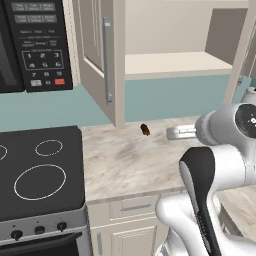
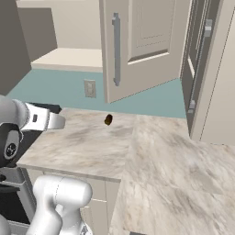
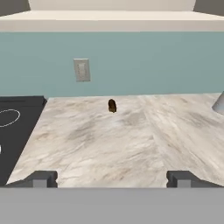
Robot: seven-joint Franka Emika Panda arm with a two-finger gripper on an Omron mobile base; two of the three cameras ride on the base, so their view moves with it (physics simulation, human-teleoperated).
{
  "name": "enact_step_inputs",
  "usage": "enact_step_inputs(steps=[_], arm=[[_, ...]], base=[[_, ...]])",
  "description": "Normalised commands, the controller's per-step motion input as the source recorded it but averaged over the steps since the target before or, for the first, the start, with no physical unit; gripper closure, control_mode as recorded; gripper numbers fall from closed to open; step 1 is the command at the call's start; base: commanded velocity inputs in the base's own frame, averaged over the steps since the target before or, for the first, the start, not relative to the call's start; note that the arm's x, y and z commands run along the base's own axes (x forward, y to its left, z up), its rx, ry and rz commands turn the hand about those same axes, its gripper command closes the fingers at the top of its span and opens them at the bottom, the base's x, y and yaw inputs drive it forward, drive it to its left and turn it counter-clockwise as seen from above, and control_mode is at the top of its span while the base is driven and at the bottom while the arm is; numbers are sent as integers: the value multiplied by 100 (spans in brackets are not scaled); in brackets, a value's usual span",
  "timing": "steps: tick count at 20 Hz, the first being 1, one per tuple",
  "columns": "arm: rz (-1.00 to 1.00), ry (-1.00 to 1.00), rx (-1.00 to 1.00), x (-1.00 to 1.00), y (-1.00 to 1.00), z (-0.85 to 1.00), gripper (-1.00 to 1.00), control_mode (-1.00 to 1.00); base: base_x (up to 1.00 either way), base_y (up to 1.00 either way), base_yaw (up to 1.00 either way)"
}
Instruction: Close all open cabinet doors.
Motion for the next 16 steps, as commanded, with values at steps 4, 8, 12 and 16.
enact_step_inputs(steps=[4, 8, 12, 16], arm=[[-10, -7, 0, -49, 9, 57, -100, -100], [-8, -8, 0, -51, 28, 56, -100, -100], [-8, -15, 0, -48, 36, 46, -100, -100], [-14, -34, 0, -36, 29, 8, -100, -100]], base=[[0, 0, 0], [0, 0, 0], [0, 0, 0], [0, 0, 0]])
